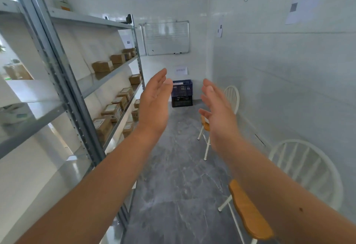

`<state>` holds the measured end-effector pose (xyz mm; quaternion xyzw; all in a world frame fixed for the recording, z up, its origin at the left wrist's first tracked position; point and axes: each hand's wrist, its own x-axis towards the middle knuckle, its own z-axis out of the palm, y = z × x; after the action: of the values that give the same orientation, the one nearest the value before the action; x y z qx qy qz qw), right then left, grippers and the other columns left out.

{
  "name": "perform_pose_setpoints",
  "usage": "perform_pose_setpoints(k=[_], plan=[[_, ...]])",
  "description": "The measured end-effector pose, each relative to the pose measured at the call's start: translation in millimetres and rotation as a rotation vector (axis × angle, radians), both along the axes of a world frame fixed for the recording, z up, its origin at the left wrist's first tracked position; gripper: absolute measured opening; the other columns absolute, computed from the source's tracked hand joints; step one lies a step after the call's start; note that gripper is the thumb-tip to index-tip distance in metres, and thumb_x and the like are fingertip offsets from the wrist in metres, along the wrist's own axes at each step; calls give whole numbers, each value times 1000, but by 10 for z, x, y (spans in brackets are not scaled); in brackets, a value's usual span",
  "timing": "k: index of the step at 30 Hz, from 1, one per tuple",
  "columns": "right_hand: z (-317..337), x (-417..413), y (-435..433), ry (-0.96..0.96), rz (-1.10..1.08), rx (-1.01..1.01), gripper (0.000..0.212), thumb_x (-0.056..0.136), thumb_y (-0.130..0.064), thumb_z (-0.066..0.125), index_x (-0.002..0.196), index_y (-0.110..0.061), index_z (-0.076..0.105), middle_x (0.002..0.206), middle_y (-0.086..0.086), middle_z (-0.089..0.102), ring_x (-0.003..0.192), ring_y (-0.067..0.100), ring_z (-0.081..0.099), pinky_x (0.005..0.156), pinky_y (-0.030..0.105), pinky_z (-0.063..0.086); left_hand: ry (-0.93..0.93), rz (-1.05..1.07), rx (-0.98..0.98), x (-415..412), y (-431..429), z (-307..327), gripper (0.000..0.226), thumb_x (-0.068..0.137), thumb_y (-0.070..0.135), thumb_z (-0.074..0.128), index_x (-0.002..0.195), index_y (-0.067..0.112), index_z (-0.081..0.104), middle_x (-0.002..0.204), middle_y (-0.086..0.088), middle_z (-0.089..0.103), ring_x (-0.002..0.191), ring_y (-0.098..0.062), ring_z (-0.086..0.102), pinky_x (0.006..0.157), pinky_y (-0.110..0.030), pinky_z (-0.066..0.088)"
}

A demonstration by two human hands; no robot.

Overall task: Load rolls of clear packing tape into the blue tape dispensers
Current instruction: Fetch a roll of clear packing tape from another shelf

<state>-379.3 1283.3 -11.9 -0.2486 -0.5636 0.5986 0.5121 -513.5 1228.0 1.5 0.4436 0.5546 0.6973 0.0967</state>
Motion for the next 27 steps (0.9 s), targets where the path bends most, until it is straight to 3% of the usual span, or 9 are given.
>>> perform_pose_setpoints(k=[2, 3, 8, 13, 14, 16, 18, 23, 27], plan=[[-42, -177, 411, -17, 40, 16, 41, 104, -49, 48, 144, -44, 55, 150, -17, 55, 131, 2, 53, 117, 41, 42, -29, 34, 14, -147, 367, -52, 43, 106, 40, 55, 148, 32, 57, 150, 13, 59, 134, 3, 55, 118, -30, 44], [-50, -267, 621, -20, 57, 25, 43, 101, -52, 49, 144, -44, 55, 150, -18, 54, 133, 3, 52, 117, 42, 41, -49, 58, 13, -210, 556, -57, 42, 106, 39, 55, 148, 30, 58, 150, 12, 60, 136, 0, 55, 121, -36, 42], [-7, -643, 1511, -19, 140, -17, 35, 105, -44, 50, 139, -43, 55, 150, -15, 54, 136, 4, 50, 117, 42, 42, -94, 147, 1, -517, 1370, -64, 42, 107, 34, 55, 148, 25, 58, 150, 9, 61, 137, -3, 55, 116, -29, 43], [50, -1150, 2018, -60, 239, -17, 18, 106, -44, 48, 119, -53, 57, 147, -18, 54, 129, 3, 54, 117, 43, 43, -82, 261, -30, -869, 1758, -116, 42, 109, 36, 51, 150, 26, 55, 142, 17, 61, 123, 13, 57, 98, -9, 48], [48, -1275, 2071, -68, 266, -8, 18, 106, -44, 47, 119, -52, 56, 145, -19, 54, 132, 5, 53, 117, 43, 43, -79, 307, -40, -960, 1787, -129, 43, 109, 39, 48, 150, 28, 54, 144, 14, 60, 126, 8, 58, 103, -13, 49], [51, -1553, 2111, -71, 332, -1, 18, 107, -45, 46, 120, -52, 56, 141, -20, 54, 133, 6, 52, 118, 44, 42, -82, 396, -61, -1199, 1792, -162, 45, 108, 48, 45, 149, 32, 54, 150, 9, 58, 135, -6, 56, 117, -35, 47], [34, -1818, 2096, -71, 399, -4, 20, 107, -45, 45, 124, -49, 55, 134, -22, 58, 129, 4, 54, 118, 44, 42, -114, 461, -58, -1419, 1709, -180, 49, 100, 58, 46, 144, 37, 56, 150, 9, 59, 137, -10, 55, 119, -45, 44], [-4, -2603, 1824, -83, 596, 28, 31, 106, -48, 43, 135, -47, 55, 150, -14, 52, 136, 7, 49, 119, 44, 40, -135, 677, -24, -2037, 1247, -220, 48, 106, 57, 42, 148, 36, 54, 147, 15, 57, 131, 0, 55, 113, -33, 43], [0, -3230, 1452, -83, 751, 22, 35, 106, -46, 44, 139, -43, 55, 149, -14, 52, 132, 7, 51, 118, 45, 41, -131, 866, -19, -2429, 729, -268, 73, 83, 81, 36, 143, 44, 54, 155, 12, 56, 143, -12, 52, 123, -48, 38]])
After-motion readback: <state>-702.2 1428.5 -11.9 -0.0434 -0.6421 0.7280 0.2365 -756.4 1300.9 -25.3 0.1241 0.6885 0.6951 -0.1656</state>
